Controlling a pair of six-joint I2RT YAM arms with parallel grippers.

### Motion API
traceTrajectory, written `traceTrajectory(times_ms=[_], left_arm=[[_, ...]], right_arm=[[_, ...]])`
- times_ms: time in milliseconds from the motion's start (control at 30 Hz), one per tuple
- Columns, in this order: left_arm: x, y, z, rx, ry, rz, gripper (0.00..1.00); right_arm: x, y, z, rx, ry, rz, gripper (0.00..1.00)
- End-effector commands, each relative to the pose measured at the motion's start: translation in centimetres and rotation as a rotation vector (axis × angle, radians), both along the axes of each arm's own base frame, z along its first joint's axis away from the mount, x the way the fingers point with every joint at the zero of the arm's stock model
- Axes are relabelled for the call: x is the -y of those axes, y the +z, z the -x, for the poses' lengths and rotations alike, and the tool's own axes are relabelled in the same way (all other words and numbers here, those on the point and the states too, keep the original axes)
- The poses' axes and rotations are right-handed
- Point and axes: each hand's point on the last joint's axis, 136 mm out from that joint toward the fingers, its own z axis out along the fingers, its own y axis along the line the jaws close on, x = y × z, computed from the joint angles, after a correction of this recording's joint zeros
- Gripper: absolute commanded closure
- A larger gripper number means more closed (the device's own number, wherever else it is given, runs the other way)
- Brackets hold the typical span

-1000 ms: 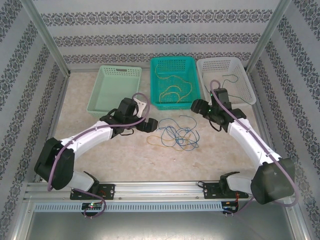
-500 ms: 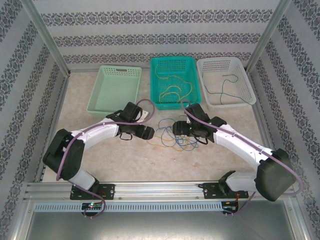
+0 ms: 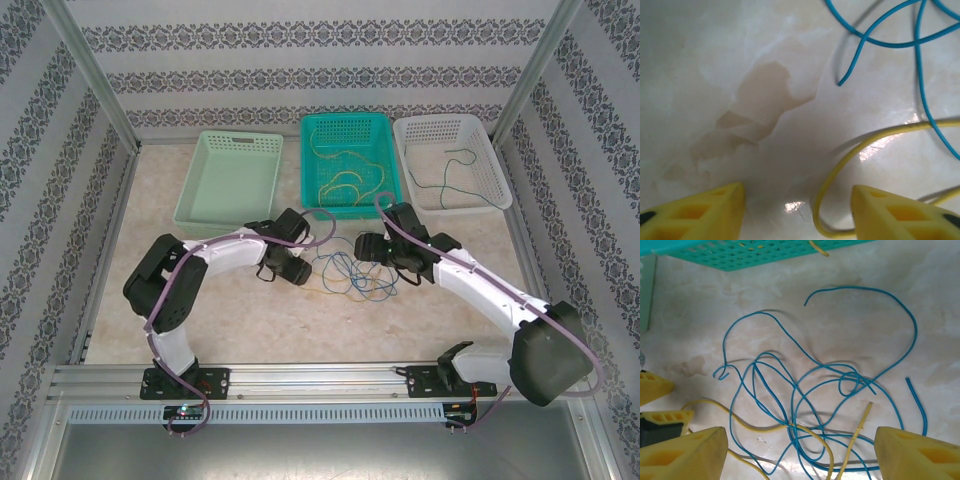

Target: Untangle the cables

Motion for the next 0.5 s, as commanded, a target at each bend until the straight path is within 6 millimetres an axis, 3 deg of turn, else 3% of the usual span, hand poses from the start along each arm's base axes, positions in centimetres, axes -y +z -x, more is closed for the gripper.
traceTrajectory(times_ms=[0,67,300,467], left_arm=[[-0.7,-0.8,0.9,-0.019,-0.042,-0.116,0.52],[-0.8,-1.3,1.1,-0.017,-0.047,-0.153,0.60],[-1.8,-3.2,2.0,-0.024,-0.033,-0.274,0.70],[-2.0,-3.1,2.3,-0.018,-0.021,-0.272,0.95]], right_arm=[[1.5,0.3,0.0,0.029,-0.057,0.006,0.22],[2.0,0.5,0.1,0.038,-0.066,0.005,0.22],[3.3,0.5,0.4,0.048,-0.092,0.004,0.21],[4.0,0.4,0.6,0.052,-0.116,-0.001,0.21]])
